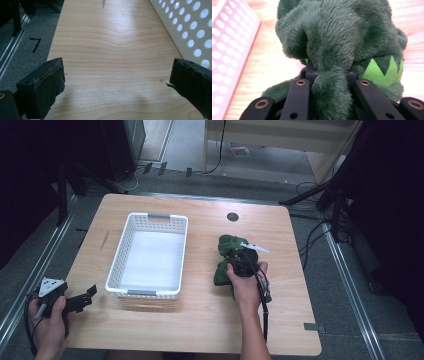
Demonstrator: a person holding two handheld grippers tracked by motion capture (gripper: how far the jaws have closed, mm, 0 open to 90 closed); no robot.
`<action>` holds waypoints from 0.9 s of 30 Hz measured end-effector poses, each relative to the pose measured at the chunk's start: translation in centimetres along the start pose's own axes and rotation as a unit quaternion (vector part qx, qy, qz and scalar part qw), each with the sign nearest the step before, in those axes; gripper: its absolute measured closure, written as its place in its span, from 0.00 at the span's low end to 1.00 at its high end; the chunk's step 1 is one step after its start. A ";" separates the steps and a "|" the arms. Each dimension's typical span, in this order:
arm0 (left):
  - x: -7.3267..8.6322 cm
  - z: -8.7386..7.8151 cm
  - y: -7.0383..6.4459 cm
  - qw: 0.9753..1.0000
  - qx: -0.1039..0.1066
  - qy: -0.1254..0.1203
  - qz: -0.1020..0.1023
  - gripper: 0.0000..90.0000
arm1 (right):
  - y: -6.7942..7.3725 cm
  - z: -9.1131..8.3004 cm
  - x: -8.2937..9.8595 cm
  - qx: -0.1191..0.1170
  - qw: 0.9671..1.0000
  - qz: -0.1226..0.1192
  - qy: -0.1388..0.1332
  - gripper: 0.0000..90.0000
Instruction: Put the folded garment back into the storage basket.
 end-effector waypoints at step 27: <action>0.0 -0.1 0.1 1.000 -0.002 -0.003 -0.006 0.01 | 8.7 -4.1 -5.5 -0.042 0.998 -0.022 -0.045 0.83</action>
Point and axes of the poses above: each handheld gripper's, and its own axes: z roughly forward along the jaws, x roughly out of its underside, y roughly to its left, the point moved 7 cm from there along z, roughly forward along the jaws, and after that the axes turned 6 degrees about -y, right-handed, at the moved point
